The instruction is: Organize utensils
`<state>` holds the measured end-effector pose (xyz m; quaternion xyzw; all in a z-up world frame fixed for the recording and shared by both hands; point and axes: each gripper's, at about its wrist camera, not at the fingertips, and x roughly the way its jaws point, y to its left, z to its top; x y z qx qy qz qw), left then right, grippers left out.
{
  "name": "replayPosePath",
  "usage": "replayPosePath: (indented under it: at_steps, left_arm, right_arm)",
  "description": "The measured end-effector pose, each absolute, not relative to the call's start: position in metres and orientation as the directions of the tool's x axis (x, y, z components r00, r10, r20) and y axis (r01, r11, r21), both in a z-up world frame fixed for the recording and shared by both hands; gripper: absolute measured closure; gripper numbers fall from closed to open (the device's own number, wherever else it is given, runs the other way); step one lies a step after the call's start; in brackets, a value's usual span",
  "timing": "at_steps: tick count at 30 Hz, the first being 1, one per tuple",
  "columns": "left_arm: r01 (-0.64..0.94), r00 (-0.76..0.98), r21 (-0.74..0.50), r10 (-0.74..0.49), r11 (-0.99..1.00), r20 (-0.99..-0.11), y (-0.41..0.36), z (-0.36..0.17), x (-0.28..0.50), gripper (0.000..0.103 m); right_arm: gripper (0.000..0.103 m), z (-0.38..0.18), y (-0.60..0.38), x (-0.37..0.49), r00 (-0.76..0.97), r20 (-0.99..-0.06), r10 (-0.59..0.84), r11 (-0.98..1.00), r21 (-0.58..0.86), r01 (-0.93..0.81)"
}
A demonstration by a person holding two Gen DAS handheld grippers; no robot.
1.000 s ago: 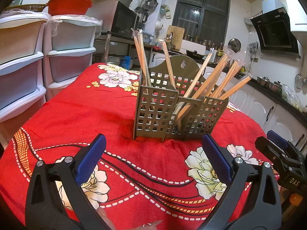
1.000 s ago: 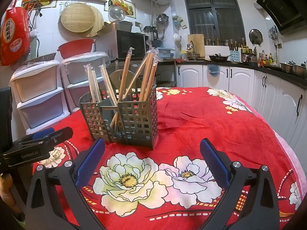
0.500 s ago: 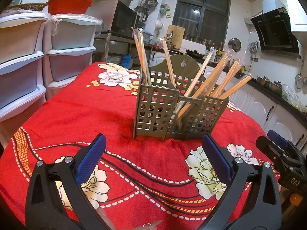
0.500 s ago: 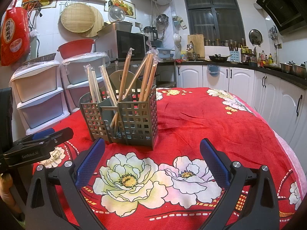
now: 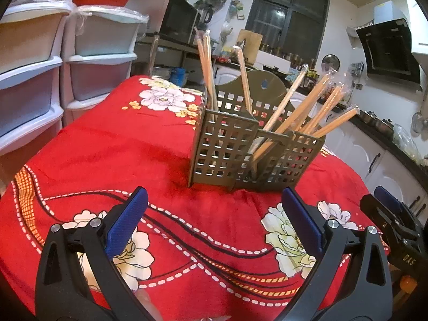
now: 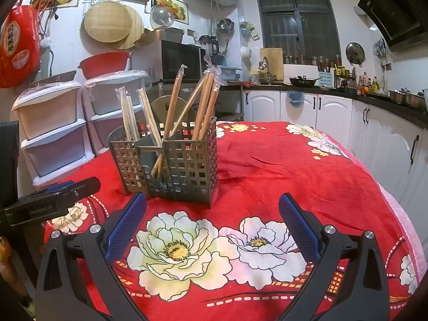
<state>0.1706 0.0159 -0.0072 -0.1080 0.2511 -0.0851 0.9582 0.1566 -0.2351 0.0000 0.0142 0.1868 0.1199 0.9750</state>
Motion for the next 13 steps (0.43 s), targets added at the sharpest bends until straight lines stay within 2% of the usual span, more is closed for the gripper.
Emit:
replayPosePath:
  at_steps: [6, 9, 13]
  left_arm:
    - [0.063, 0.840, -0.274, -0.199, 0.960, -0.505, 0.030, 0.003, 0.168, 0.012]
    - [-0.068, 0.818, -0.210, -0.066, 0.975, -0.572, 0.062, 0.015, 0.179, 0.012]
    - [-0.235, 0.735, -0.090, 0.116, 0.968, -0.668, 0.110, 0.005, 0.209, 0.011]
  right_arm:
    - [0.007, 0.004, -0.245, 0.162, 0.894, -0.399, 0.204, 0.979, 0.086, -0.185]
    - [0.007, 0.008, -0.268, 0.182, 0.890, -0.446, 0.090, 0.996, 0.054, -0.074]
    - [0.007, -0.004, -0.324, 0.237, 0.780, -0.617, -0.103, 0.992, -0.004, 0.128]
